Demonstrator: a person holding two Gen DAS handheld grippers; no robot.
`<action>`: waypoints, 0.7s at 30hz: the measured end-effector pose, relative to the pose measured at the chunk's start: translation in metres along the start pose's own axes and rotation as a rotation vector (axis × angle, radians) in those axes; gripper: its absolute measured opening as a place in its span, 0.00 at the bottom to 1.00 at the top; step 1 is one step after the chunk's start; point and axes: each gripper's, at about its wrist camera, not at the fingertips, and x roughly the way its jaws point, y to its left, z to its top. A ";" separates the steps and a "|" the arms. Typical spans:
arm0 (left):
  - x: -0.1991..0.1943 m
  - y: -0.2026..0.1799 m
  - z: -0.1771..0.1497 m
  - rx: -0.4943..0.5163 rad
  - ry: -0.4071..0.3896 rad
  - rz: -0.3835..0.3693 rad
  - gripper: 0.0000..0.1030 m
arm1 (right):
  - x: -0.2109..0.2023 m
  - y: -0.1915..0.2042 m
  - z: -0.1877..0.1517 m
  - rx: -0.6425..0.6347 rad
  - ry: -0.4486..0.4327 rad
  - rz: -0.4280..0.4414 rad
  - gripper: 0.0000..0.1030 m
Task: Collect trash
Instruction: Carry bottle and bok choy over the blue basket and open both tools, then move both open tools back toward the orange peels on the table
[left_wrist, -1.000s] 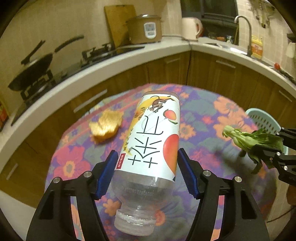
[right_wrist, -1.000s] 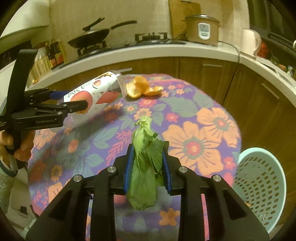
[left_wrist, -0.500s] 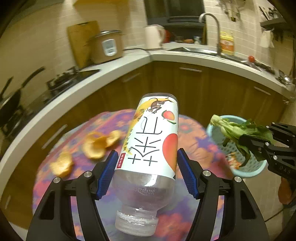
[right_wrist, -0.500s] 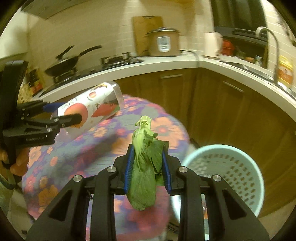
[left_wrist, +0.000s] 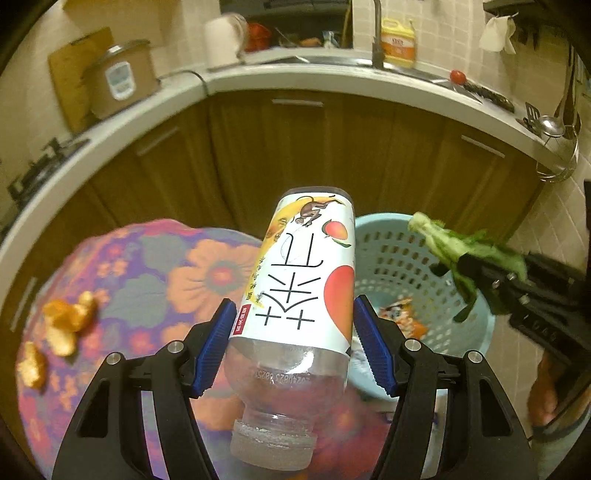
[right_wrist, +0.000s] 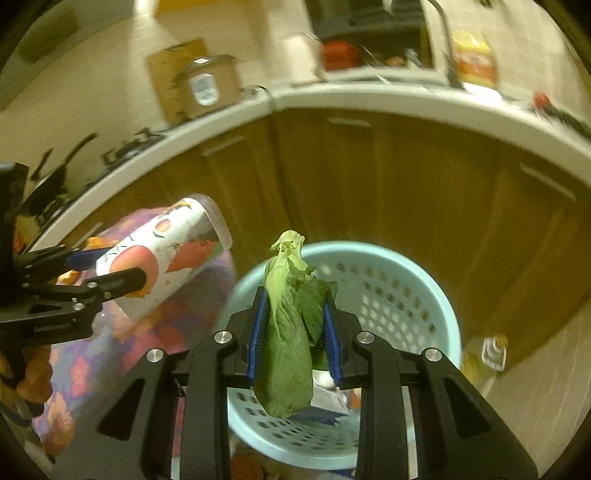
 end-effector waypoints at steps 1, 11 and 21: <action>0.007 -0.004 0.001 -0.005 0.016 -0.013 0.61 | 0.005 -0.008 -0.002 0.021 0.018 -0.008 0.24; 0.052 -0.035 0.000 -0.026 0.093 -0.051 0.59 | 0.042 -0.035 -0.015 0.090 0.120 -0.028 0.28; 0.041 -0.028 -0.001 -0.023 0.074 -0.106 0.60 | 0.040 -0.041 -0.020 0.132 0.133 0.024 0.52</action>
